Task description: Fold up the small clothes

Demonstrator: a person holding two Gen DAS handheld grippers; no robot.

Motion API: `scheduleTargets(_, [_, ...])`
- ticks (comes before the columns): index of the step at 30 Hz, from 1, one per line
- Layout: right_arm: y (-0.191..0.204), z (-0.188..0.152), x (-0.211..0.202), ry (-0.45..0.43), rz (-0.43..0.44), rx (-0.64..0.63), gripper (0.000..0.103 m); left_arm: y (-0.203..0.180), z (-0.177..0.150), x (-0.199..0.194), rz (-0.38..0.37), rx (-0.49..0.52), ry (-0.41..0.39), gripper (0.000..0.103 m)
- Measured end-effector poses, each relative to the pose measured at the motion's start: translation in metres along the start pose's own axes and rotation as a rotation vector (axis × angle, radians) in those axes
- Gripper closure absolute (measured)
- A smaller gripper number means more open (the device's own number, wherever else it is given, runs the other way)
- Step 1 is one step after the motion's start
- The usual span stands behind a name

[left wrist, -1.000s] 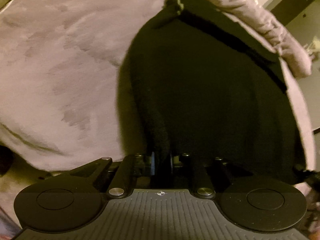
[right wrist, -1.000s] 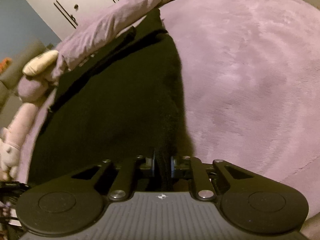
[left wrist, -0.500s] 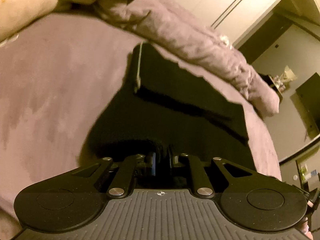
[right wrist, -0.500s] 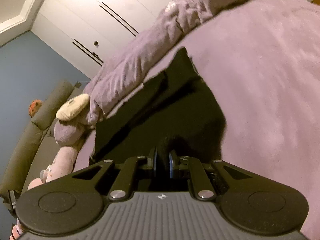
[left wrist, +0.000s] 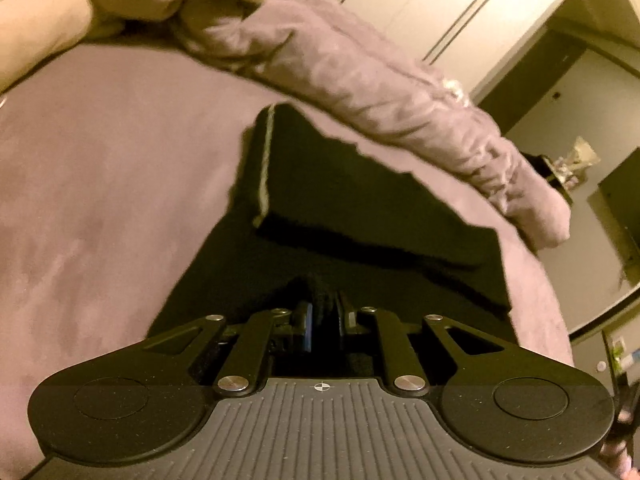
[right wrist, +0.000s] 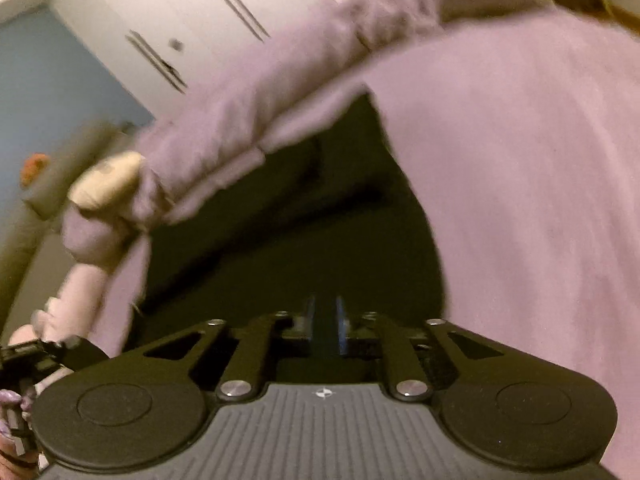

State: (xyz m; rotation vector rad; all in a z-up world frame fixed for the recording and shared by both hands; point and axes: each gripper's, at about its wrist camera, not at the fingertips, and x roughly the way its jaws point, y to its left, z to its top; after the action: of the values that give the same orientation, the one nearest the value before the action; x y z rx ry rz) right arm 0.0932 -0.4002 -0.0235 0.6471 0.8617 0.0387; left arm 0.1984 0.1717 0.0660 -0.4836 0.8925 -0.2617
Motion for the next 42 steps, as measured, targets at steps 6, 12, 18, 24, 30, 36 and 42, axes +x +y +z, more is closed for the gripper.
scheduleTargets(6, [0.01,-0.07,-0.021,0.078,-0.07,-0.092,0.048,0.012,-0.032,-0.024,0.019,-0.039,-0.023,0.09])
scheduleTargets(12, [0.064,-0.076,-0.022,0.048,-0.101,-0.253,0.025,0.015,-0.052,-0.037,0.013,-0.058,-0.032,0.09])
scheduleTargets(18, [0.072,-0.088,0.017,0.115,-0.263,-0.31,0.05,0.013,-0.064,-0.043,0.003,-0.056,-0.036,0.09])
scheduleTargets(24, [0.024,-0.09,-0.021,0.015,-0.378,-0.216,0.083,0.021,-0.07,-0.048,0.017,-0.047,-0.032,0.09])
scheduleTargets(30, [-0.017,-0.087,-0.039,0.017,-0.342,-0.079,0.078,0.035,-0.08,-0.045,0.037,-0.073,-0.002,0.09])
scheduleTargets(36, [-0.025,-0.088,-0.021,0.068,-0.2,0.006,0.043,0.043,-0.088,-0.047,0.047,-0.089,0.019,0.09])
scheduleTargets(42, [-0.027,-0.09,-0.012,0.084,-0.128,0.013,0.09,0.046,-0.092,-0.044,0.05,-0.096,0.044,0.09])
